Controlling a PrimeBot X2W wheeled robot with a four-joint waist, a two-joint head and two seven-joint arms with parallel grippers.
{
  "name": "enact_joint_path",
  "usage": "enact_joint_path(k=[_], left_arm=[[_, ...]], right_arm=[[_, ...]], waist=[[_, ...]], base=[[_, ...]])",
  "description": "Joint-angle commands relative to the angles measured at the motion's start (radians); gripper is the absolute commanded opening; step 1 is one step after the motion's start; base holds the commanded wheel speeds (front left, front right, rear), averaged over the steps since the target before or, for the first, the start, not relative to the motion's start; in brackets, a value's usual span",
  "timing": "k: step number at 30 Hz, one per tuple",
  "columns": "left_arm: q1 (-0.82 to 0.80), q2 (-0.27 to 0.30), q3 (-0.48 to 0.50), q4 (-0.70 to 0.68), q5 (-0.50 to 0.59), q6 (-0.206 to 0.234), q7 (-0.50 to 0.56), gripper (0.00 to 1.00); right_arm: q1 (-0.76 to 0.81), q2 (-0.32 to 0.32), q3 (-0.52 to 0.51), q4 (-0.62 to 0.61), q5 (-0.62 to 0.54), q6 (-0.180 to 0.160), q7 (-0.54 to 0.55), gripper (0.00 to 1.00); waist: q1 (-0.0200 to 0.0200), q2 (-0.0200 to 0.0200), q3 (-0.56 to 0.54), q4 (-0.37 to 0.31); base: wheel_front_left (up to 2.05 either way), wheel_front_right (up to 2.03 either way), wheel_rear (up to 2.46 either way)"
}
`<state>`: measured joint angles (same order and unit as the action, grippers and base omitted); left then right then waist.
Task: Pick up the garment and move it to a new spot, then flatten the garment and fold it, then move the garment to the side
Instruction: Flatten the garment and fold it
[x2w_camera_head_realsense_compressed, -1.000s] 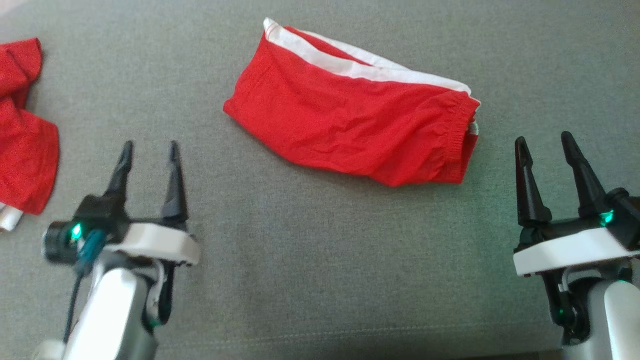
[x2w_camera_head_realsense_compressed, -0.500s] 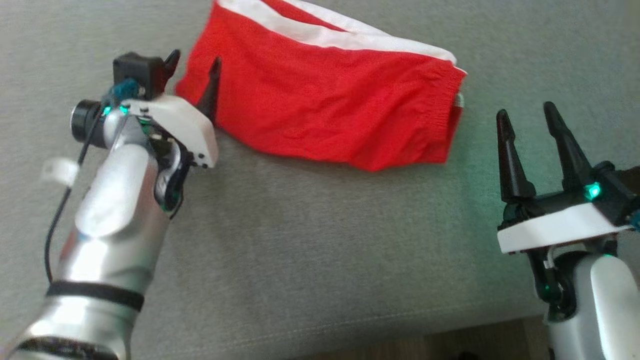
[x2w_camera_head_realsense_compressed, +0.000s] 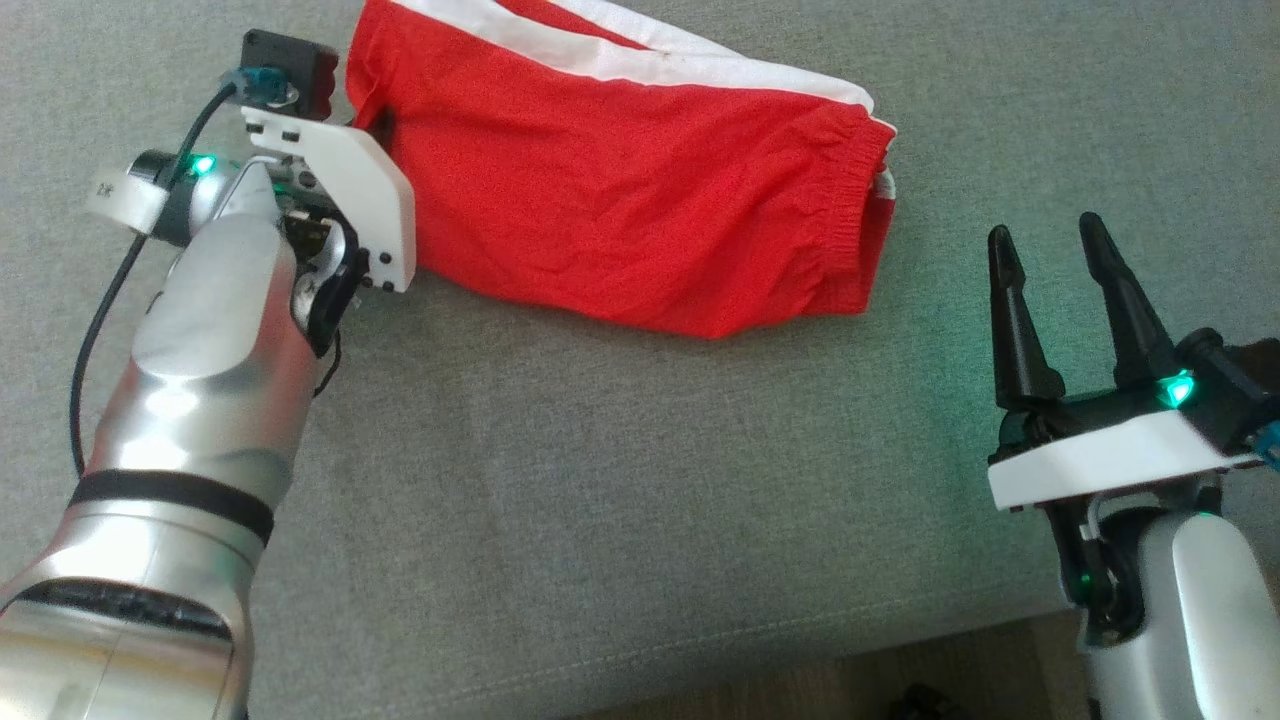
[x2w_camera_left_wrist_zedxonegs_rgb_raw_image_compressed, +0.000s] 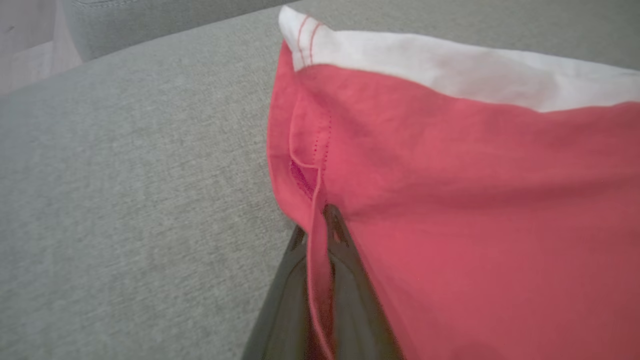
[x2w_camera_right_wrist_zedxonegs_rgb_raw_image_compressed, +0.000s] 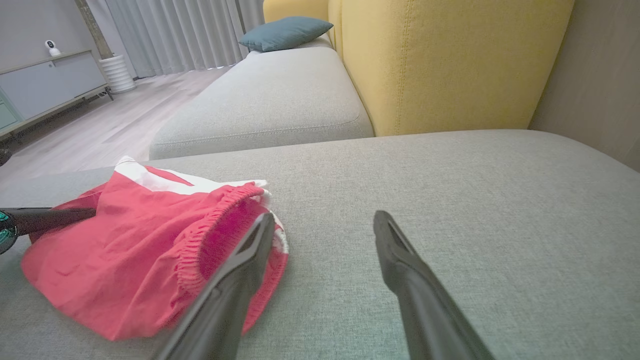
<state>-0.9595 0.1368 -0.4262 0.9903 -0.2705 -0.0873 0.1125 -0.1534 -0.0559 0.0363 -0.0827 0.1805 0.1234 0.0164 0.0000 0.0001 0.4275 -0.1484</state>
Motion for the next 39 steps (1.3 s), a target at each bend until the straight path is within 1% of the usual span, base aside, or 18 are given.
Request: enact_joint_path(k=[1, 6, 10, 13, 17, 24, 25, 27, 29, 34, 37, 39], left_arm=[[0.001, 0.034, 0.012, 0.012, 0.011, 0.014, 0.007, 0.0], [0.029, 0.042, 0.04, 0.009, -0.012, 0.053, -0.074, 0.0], [0.112, 0.047, 0.07, -0.028, -0.047, 0.074, -0.141, 0.0], [0.189, 0.049, 0.101, -0.082, -0.083, 0.088, -0.172, 0.0], [0.298, 0.064, 0.126, -0.177, -0.117, 0.106, -0.176, 0.0], [0.477, 0.076, 0.137, -0.362, -0.155, 0.14, -0.119, 0.0], [0.496, 0.075, 0.138, -0.391, -0.158, 0.147, -0.119, 0.04], [0.532, 0.076, 0.14, -0.443, -0.154, 0.17, -0.133, 1.0], [0.564, 0.076, 0.141, -0.494, -0.144, 0.192, -0.166, 1.0], [0.639, 0.078, 0.145, -0.619, -0.088, 0.265, -0.307, 1.0], [0.679, 0.085, 0.148, -0.701, -0.052, 0.297, -0.351, 1.0], [0.706, 0.091, 0.146, -0.757, -0.03, 0.311, -0.362, 1.0]], right_arm=[[-0.009, 0.002, 0.025, -0.03, 0.007, 0.007, -0.006, 1.0], [-0.006, 0.003, 0.034, -0.02, 0.004, 0.007, -0.001, 1.0], [0.014, 0.0, 0.028, -0.015, -0.001, 0.007, 0.008, 1.0], [0.032, -0.005, 0.022, -0.016, -0.002, 0.007, 0.018, 1.0], [0.052, -0.009, 0.021, -0.016, -0.002, 0.007, 0.031, 1.0], [0.08, -0.011, 0.022, -0.02, -0.002, 0.007, 0.049, 1.0], [0.084, -0.012, 0.022, -0.022, -0.002, 0.007, 0.051, 1.0], [0.091, -0.014, 0.02, -0.025, -0.008, 0.007, 0.055, 1.0], [0.095, -0.017, 0.021, -0.03, -0.022, 0.007, 0.058, 1.0], [0.101, -0.021, 0.02, -0.048, -0.048, 0.007, 0.069, 1.0], [0.109, -0.022, 0.013, -0.06, -0.056, 0.007, 0.077, 1.0], [0.118, -0.023, 0.006, -0.069, -0.061, 0.007, 0.084, 1.0]], waist=[[0.0, -0.0001, -0.001, 0.001], [0.0, -0.0001, -0.026, 0.006], [0.0, -0.0001, -0.062, 0.028], [0.0, -0.0001, -0.089, 0.056], [0.0, -0.0001, -0.123, 0.083], [0.0, -0.0001, -0.162, 0.097], [0.0, -0.0001, -0.166, 0.097], [0.0, -0.0001, -0.173, 0.097], [0.0, -0.0001, -0.183, 0.095], [0.0, -0.0001, -0.217, 0.097], [0.0, -0.0001, -0.24, 0.103], [0.0, -0.0001, -0.254, 0.109]], base=[[0.0, 0.0, 0.0], [0.0, 0.0, 0.0], [0.0, 0.0, 0.0], [0.0, 0.0, 0.0], [0.0, 0.0, 0.0], [0.0, 0.0, 0.0], [0.0, 0.0, 0.0], [0.0, 0.0, 0.0], [0.0, 0.0, 0.0], [0.0, 0.0, 0.0], [0.0, 0.0, 0.0], [0.0, 0.0, 0.0]])
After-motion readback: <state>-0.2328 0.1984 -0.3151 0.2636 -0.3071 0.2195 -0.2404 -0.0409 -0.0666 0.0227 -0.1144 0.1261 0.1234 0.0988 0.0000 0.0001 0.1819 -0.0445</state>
